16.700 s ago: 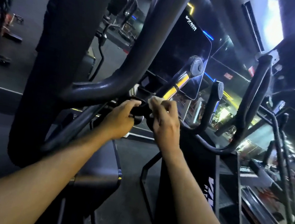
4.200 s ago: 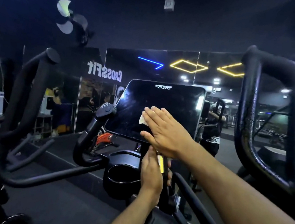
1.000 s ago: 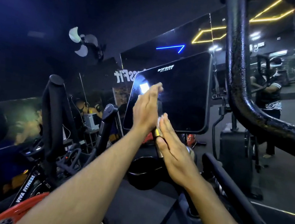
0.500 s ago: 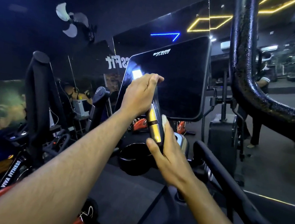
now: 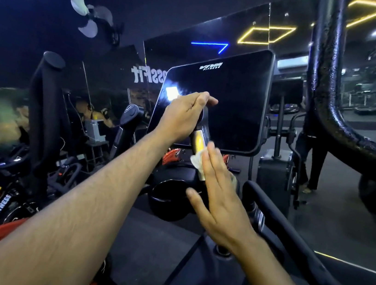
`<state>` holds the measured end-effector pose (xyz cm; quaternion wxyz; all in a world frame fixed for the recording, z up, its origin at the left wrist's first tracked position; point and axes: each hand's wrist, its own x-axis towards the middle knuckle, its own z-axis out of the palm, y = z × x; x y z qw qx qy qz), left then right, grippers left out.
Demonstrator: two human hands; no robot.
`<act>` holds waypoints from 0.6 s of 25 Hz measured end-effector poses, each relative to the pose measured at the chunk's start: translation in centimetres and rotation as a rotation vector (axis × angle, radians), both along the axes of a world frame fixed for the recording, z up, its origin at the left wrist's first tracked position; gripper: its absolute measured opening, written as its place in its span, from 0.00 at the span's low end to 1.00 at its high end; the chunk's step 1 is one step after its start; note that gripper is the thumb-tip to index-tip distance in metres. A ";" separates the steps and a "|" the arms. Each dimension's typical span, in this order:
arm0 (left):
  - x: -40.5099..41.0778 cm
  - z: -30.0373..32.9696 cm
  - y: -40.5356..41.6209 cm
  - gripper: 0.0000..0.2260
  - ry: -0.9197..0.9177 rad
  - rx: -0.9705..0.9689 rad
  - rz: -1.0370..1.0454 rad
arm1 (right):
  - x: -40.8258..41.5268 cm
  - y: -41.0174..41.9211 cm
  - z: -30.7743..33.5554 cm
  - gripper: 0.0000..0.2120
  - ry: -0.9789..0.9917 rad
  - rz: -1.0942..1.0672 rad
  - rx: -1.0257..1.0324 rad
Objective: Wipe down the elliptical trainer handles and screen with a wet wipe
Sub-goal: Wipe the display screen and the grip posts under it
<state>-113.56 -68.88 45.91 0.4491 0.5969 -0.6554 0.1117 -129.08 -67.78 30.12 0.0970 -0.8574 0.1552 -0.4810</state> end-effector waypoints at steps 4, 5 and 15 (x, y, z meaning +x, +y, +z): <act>0.7 0.5 0.2 0.19 -0.036 0.017 -0.091 | 2.6 -0.5 4.7 0.38 0.037 -0.121 -0.047; 1.0 0.5 0.0 0.18 -0.031 0.016 -0.110 | 2.0 -0.7 4.3 0.38 0.069 -0.167 -0.133; 2.0 0.4 -0.6 0.16 -0.002 0.045 -0.232 | 1.6 -0.4 4.6 0.41 0.233 -0.353 -0.372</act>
